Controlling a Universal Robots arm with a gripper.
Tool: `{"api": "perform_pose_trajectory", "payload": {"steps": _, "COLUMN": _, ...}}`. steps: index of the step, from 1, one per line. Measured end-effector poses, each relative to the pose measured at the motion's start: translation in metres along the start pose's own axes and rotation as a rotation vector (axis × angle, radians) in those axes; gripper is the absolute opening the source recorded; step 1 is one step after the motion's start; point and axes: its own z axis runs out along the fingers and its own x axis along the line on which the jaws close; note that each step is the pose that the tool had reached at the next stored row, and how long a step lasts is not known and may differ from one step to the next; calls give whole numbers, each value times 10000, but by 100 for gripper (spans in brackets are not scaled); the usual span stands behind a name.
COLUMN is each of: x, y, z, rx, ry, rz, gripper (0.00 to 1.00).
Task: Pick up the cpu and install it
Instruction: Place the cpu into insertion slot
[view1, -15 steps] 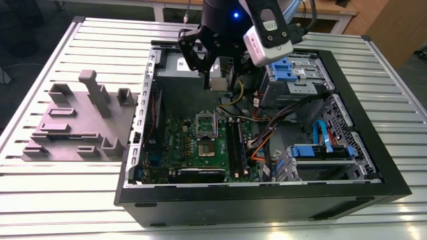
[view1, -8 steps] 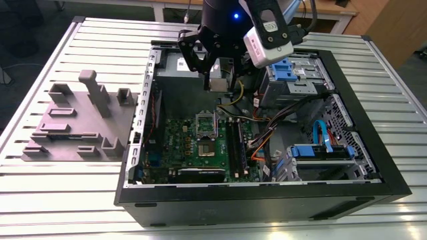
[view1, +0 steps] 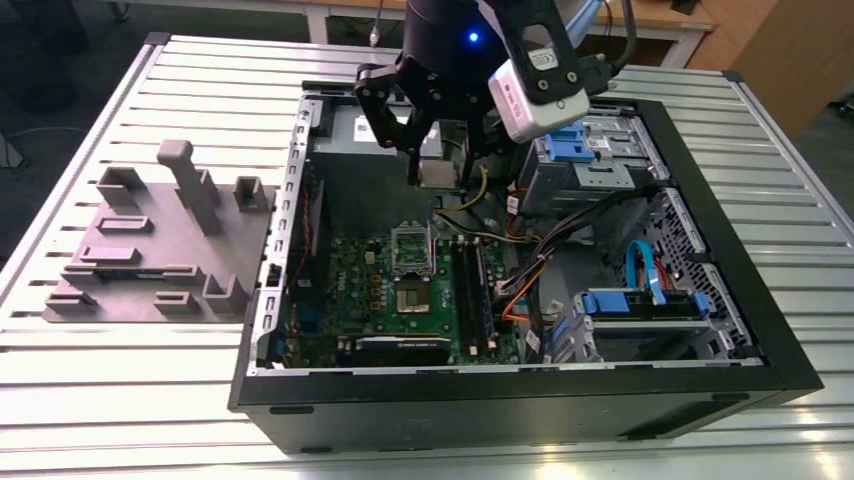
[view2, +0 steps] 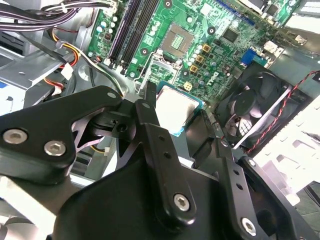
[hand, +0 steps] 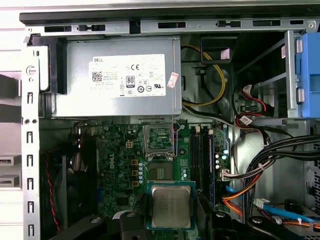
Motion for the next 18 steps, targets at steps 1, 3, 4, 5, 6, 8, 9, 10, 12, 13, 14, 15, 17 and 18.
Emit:
{"api": "perform_pose_trajectory", "payload": {"steps": 1, "x": -1, "y": -21, "z": 0, "rx": 0, "ry": 0, "rz": 0, "gripper": 47}}
{"api": "perform_pose_trajectory", "payload": {"steps": 3, "x": -1, "y": -24, "z": 0, "rx": 0, "ry": 0, "rz": 0, "gripper": 47}}
{"api": "perform_pose_trajectory", "payload": {"steps": 4, "x": -1, "y": -26, "z": 0, "rx": 0, "ry": 0, "rz": 0, "gripper": 47}}
{"api": "perform_pose_trajectory", "payload": {"steps": 5, "x": -1, "y": -28, "z": -1, "rx": 0, "ry": 0, "rz": 0, "gripper": 47}}
{"api": "perform_pose_trajectory", "payload": {"steps": 6, "x": -1, "y": -30, "z": -1, "rx": 0, "ry": 0, "rz": 0, "gripper": 47}}
{"api": "perform_pose_trajectory", "payload": {"steps": 8, "x": -1, "y": -34, "z": -1, "rx": 0, "ry": 0, "rz": 0, "gripper": 47}}
{"api": "perform_pose_trajectory", "payload": {"steps": 9, "x": -1, "y": -37, "z": -1, "rx": 0, "ry": 0, "rz": 0, "gripper": 47}}
{"api": "perform_pose_trajectory", "payload": {"steps": 10, "x": -1, "y": -39, "z": -1, "rx": 0, "ry": 0, "rz": 0, "gripper": 47}}
{"api": "perform_pose_trajectory", "payload": {"steps": 12, "x": -1, "y": -43, "z": -1, "rx": 0, "ry": 0, "rz": 0, "gripper": 47}}
{"api": "perform_pose_trajectory", "payload": {"steps": 13, "x": -1, "y": -45, "z": -1, "rx": 0, "ry": 0, "rz": 0, "gripper": 47}}
{"api": "perform_pose_trajectory", "payload": {"steps": 14, "x": -1, "y": -48, "z": -1, "rx": -1, "ry": 0, "rz": 0, "gripper": 47}}
{"api": "perform_pose_trajectory", "payload": {"steps": 15, "x": -2, "y": -50, "z": -1, "rx": 0, "ry": 0, "rz": 0, "gripper": 47}}
{"api": "perform_pose_trajectory", "payload": {"steps": 17, "x": -2, "y": -54, "z": -1, "rx": 0, "ry": 0, "rz": 0, "gripper": 47}}
{"api": "perform_pose_trajectory", "payload": {"steps": 18, "x": -2, "y": -57, "z": -1, "rx": 0, "ry": 0, "rz": 0, "gripper": 47}}
